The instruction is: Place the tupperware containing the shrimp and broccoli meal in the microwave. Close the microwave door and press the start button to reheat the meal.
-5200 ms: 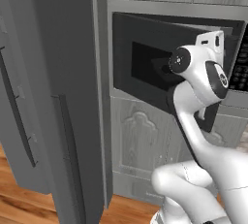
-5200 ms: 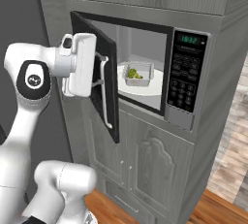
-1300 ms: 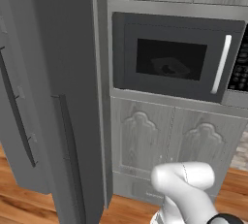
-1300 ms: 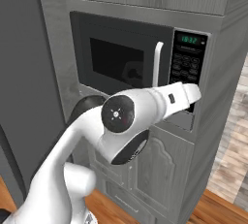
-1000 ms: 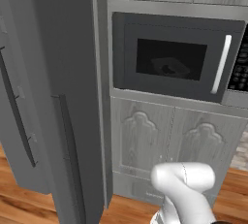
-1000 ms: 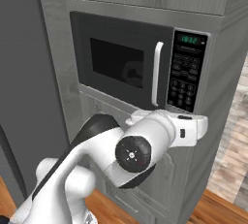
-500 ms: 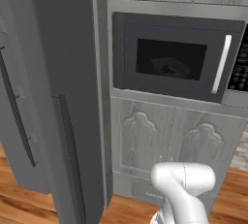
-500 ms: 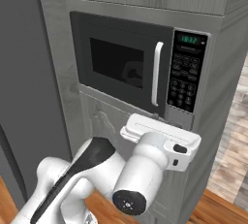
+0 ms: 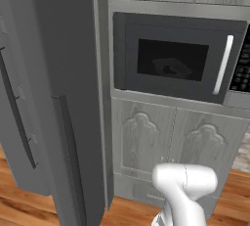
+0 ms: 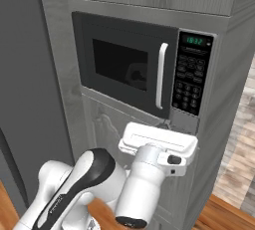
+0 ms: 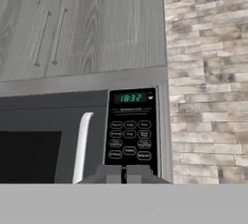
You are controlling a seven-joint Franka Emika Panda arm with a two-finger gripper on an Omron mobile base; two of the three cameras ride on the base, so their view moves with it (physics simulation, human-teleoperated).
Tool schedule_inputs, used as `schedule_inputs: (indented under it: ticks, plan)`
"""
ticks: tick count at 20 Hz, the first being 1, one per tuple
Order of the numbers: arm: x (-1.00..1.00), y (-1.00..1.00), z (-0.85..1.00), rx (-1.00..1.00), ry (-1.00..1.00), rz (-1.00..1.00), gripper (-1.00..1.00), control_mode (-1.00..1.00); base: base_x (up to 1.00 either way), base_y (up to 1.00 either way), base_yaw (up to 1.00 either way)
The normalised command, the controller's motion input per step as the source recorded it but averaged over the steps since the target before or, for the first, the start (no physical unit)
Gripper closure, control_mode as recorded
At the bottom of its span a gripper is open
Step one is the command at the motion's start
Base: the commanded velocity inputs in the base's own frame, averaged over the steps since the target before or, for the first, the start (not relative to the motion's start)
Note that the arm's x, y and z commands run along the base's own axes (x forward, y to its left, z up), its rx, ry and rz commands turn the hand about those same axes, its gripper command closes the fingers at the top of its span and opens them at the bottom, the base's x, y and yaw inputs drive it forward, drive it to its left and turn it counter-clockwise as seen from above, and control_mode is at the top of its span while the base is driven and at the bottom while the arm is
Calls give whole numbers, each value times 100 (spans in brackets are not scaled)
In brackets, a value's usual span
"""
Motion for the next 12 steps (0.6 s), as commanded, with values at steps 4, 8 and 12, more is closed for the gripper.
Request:
schedule_inputs:
  ticks: [4, 8, 12]
  plan:
    - [28, 0, -4, -4, 0, -1, 100, -100, 0, 0, 0]
    - [35, 0, -17, -3, 4, -1, 100, -100, 0, 0, 0]
    - [34, 0, -25, -2, 8, -3, 100, -100, 0, 0, 0]
